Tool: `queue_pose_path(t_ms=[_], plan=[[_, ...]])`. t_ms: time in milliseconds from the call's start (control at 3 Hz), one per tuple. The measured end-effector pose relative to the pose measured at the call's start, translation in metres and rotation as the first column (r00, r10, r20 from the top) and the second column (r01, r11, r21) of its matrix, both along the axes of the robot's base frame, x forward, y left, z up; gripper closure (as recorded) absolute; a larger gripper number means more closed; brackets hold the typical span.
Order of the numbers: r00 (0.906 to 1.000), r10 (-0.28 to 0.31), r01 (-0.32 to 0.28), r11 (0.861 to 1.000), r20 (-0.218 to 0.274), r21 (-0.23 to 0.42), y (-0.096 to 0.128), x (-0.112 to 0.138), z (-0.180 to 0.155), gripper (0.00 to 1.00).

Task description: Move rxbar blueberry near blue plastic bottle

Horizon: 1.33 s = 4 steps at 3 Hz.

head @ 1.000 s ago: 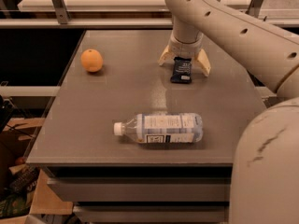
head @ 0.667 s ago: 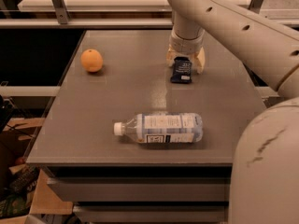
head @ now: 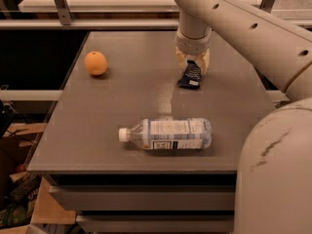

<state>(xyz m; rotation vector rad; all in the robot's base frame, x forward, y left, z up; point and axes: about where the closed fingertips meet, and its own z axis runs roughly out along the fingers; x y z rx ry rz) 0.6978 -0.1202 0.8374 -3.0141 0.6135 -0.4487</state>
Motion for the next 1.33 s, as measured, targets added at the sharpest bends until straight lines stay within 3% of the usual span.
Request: queue_pose_path(t_ms=[333,1000,1333], plan=[[0.9995,-0.016,0.015,1.0,-0.029,-0.009,0.012,-0.021,0.007,1.0],[0.9939,-0.054,0.057,0.998,-0.096,0.031,0.036,-0.089,0.047,1.0],[0.9823,-0.069,0.084,0.993,-0.174,0.078,0.043,-0.117,0.064,1.0]])
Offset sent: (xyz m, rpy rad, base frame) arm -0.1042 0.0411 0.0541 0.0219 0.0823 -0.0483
